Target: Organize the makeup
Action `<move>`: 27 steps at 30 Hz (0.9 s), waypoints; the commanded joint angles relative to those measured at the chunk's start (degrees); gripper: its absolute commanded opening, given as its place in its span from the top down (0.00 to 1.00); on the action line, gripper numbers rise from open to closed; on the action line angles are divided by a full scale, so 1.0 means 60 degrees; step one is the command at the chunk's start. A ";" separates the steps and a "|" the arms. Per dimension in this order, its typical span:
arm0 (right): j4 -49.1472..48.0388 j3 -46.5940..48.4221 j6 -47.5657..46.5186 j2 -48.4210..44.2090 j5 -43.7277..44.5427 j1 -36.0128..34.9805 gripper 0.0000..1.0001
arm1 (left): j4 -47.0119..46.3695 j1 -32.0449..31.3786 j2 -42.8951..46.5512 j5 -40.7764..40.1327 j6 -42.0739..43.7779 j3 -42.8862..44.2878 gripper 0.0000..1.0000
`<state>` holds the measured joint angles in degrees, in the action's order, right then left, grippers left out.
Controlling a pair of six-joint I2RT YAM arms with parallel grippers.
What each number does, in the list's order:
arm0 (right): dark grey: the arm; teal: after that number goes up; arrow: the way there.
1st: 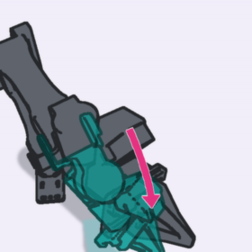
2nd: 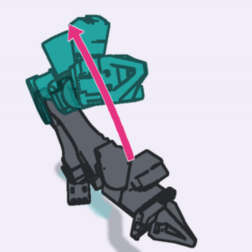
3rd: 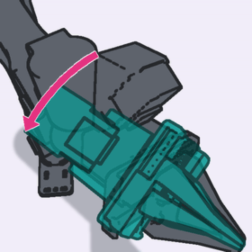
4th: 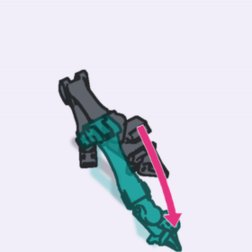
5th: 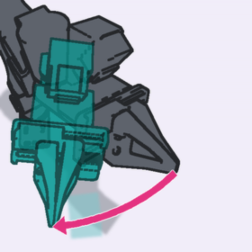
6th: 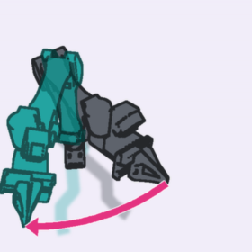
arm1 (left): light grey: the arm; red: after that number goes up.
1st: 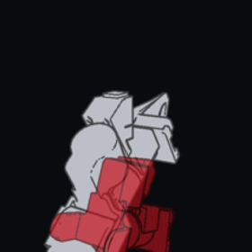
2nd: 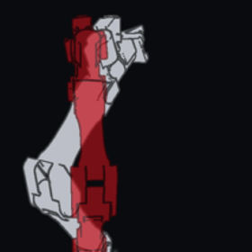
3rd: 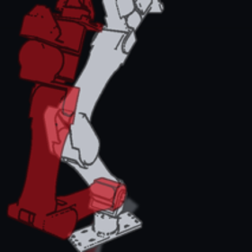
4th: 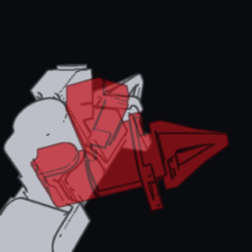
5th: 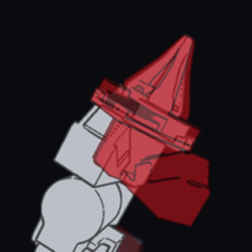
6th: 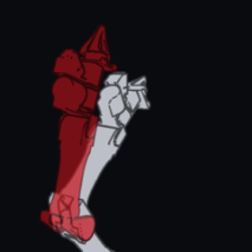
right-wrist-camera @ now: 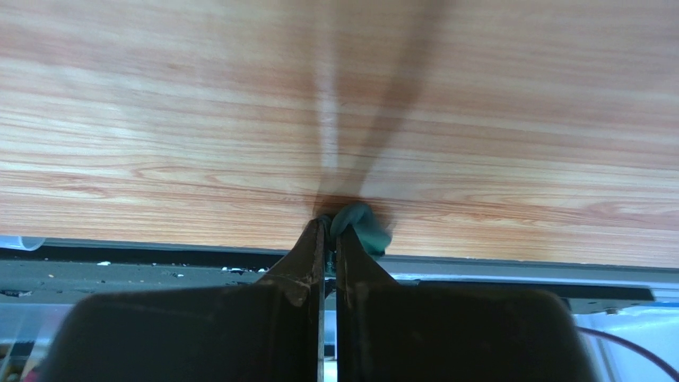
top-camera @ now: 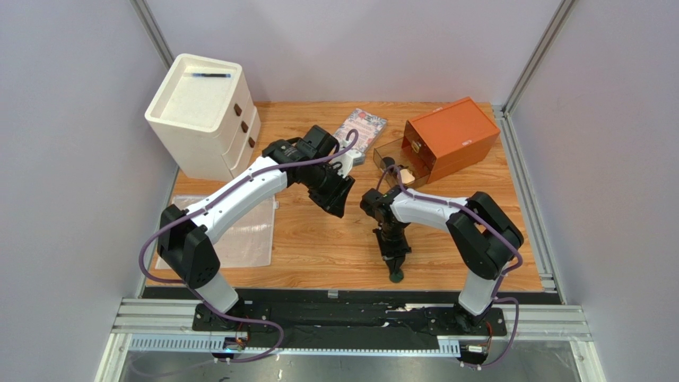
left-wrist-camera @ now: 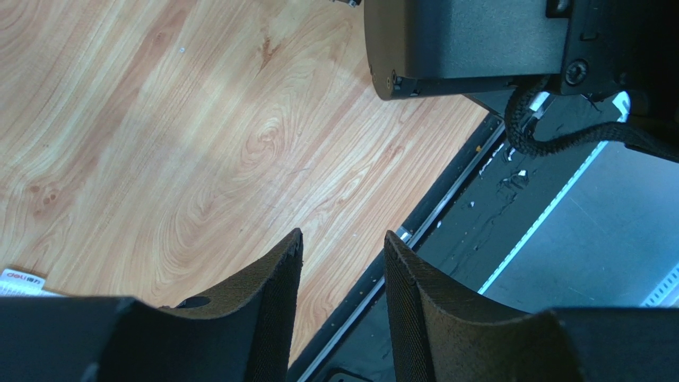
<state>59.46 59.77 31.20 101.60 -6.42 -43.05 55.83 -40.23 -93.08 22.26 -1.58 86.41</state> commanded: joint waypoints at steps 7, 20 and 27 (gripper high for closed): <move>0.1193 0.3864 -0.0644 -0.0381 0.2370 0.1108 1.00 | -0.0341 0.0098 0.0616 -0.0005 -0.0219 0.0027 0.52; 0.1413 0.8801 -0.1816 0.2371 0.2900 0.3321 1.00 | -0.0282 0.0113 0.0440 0.0377 -0.0146 -0.0003 0.52; 0.1457 1.0062 -0.1934 0.3500 0.3309 0.3498 0.99 | -0.0166 0.0113 0.0337 0.0450 -0.0058 0.0114 0.52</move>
<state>67.57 115.18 21.28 121.38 10.98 -22.09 54.89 -39.75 -91.20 23.42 -2.26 86.17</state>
